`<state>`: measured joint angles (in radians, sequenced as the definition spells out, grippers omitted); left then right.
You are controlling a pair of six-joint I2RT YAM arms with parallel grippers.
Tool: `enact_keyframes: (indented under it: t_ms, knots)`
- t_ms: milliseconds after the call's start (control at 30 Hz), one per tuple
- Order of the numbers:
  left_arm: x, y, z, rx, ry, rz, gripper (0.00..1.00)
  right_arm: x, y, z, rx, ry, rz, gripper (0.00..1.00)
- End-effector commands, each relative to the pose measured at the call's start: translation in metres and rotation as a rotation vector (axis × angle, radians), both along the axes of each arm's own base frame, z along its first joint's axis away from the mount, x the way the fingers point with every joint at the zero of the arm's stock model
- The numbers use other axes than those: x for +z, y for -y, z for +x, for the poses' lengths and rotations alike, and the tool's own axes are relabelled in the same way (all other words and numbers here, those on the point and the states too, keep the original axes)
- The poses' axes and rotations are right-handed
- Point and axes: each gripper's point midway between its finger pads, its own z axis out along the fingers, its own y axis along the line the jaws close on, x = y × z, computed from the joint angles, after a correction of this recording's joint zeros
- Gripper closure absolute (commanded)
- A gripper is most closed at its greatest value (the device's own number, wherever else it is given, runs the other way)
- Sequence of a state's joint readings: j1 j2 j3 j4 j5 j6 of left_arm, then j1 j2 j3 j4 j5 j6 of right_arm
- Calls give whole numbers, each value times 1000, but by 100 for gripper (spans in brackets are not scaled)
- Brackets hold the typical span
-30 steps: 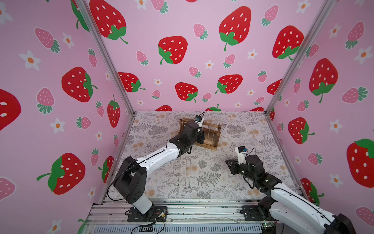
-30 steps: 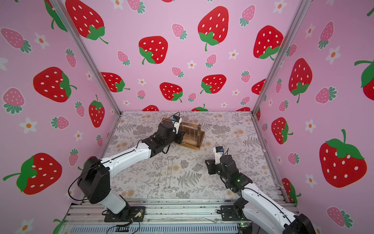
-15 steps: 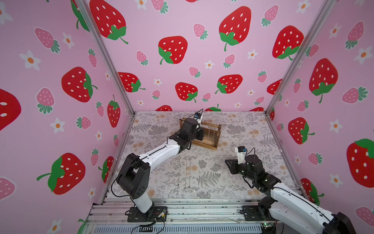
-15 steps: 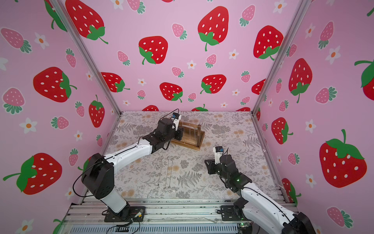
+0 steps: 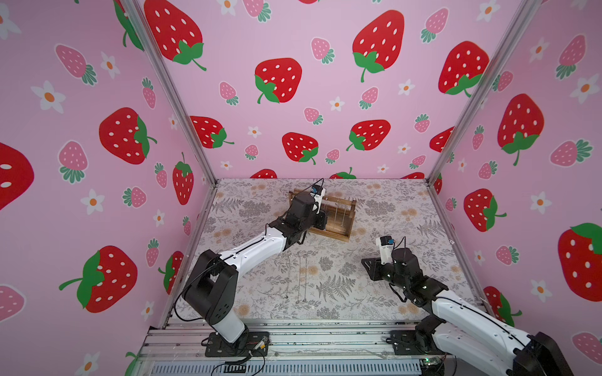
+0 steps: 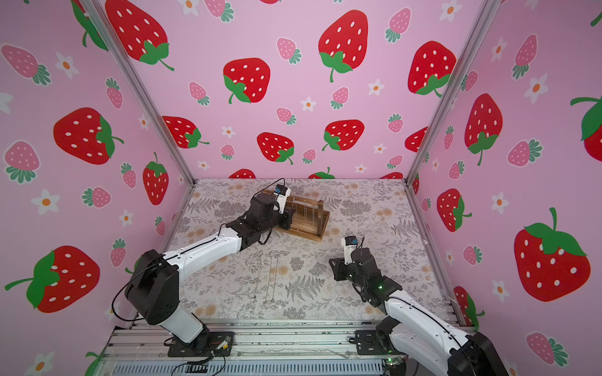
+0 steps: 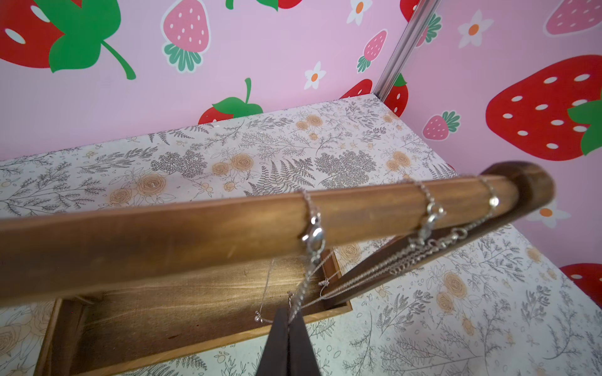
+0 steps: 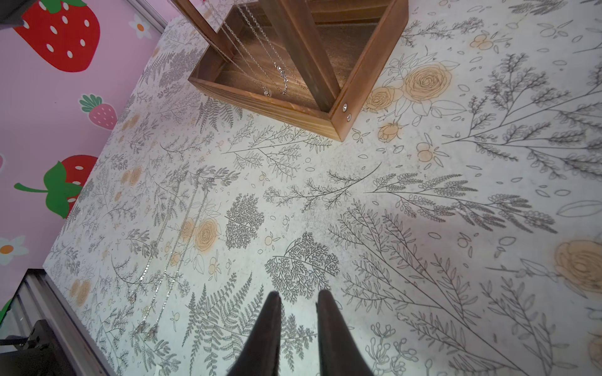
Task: Take the necklace off the jewelry display stand
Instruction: Take off the necklace from the stand.
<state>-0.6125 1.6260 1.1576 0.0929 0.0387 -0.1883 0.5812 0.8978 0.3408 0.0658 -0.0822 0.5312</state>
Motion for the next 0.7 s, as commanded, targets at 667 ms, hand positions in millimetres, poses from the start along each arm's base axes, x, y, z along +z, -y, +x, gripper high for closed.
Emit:
enact_keyframes:
  t_ms: [667]
  knots:
    - [27, 0, 8, -15, 40, -37, 66, -1, -4, 4, 11, -5, 11, 77]
